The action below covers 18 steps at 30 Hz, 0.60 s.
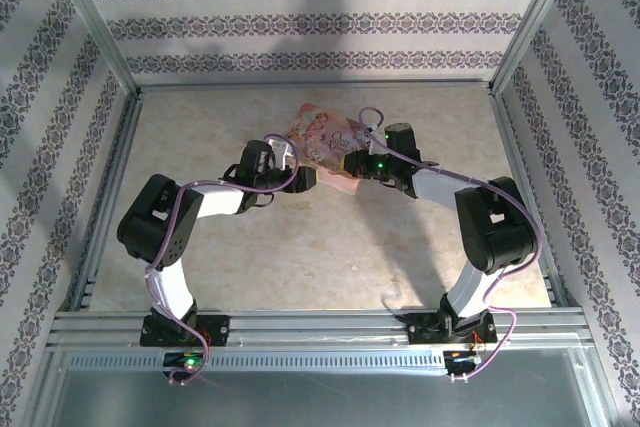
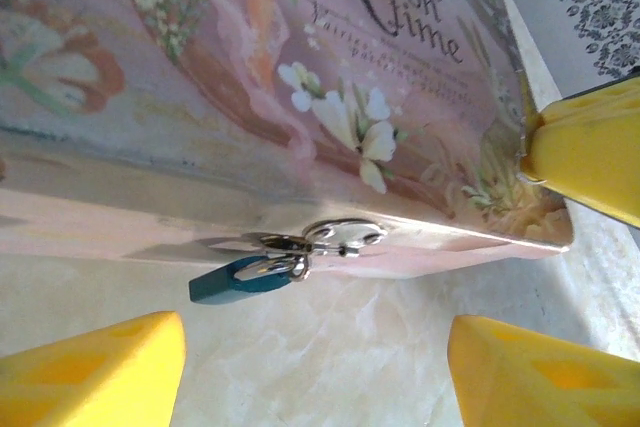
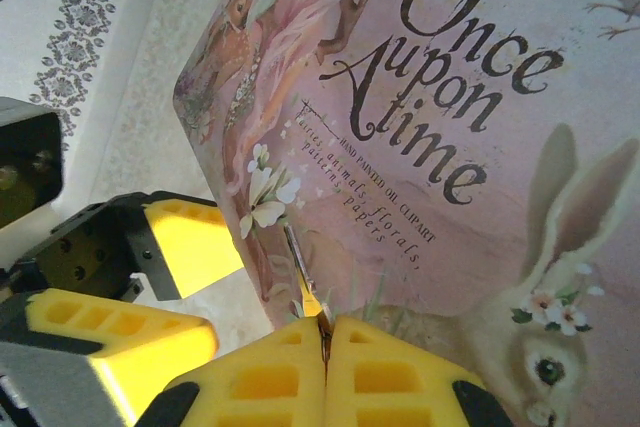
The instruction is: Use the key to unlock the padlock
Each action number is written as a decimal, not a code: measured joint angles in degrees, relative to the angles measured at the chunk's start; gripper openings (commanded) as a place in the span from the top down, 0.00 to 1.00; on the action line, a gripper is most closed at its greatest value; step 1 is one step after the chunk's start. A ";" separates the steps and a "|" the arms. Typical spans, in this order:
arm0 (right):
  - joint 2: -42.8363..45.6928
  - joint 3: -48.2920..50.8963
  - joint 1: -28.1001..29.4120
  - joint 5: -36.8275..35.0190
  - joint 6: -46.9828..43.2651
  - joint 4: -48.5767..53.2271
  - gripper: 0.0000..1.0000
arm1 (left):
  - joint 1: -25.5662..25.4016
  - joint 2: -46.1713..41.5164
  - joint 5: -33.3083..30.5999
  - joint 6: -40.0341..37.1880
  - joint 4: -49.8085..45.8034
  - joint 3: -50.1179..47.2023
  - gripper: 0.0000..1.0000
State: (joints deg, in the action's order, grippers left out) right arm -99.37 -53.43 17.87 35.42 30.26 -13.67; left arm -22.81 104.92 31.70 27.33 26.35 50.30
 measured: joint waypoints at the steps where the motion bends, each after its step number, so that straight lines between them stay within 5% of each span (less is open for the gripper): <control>1: -0.04 0.00 0.02 0.00 0.00 -0.11 1.00 | 0.00 0.76 0.13 -0.02 -0.02 0.33 0.33; 18: -0.13 -0.09 0.02 0.00 0.04 -0.15 1.00 | -0.48 8.66 1.31 -0.17 -0.11 6.05 0.41</control>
State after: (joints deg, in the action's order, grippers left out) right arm -99.50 -53.52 17.89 35.42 30.30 -13.82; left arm -23.29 113.58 33.01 27.16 26.24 56.36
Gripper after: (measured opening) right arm 0.044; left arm 0.604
